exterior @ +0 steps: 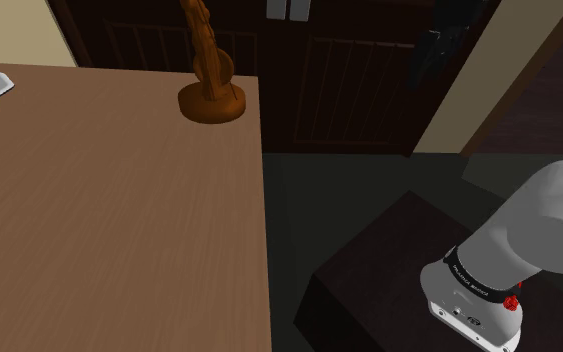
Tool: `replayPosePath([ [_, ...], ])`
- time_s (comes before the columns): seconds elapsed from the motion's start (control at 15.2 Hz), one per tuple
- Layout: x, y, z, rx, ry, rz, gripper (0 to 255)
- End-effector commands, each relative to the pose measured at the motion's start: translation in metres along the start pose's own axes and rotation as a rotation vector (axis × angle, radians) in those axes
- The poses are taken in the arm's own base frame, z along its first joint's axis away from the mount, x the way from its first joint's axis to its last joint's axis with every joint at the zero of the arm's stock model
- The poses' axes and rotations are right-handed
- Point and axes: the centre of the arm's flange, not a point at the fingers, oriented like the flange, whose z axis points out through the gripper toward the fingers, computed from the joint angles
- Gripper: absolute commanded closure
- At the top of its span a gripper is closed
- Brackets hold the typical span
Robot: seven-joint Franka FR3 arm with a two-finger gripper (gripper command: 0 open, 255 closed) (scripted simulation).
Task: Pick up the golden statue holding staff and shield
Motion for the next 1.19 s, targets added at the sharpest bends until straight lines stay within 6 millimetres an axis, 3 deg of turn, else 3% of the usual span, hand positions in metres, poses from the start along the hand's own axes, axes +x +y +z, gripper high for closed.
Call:
replayPosePath([
  [0.0, 0.0, 0.0, 0.0, 0.0, 0.0, 0.0, 0],
  [0.53, 0.094, -0.033, -0.006, 0.004, 0.034, -0.238, 0],
  [1.12, 0.188, -0.095, -0.017, 0.008, 0.073, -0.505, 0],
])
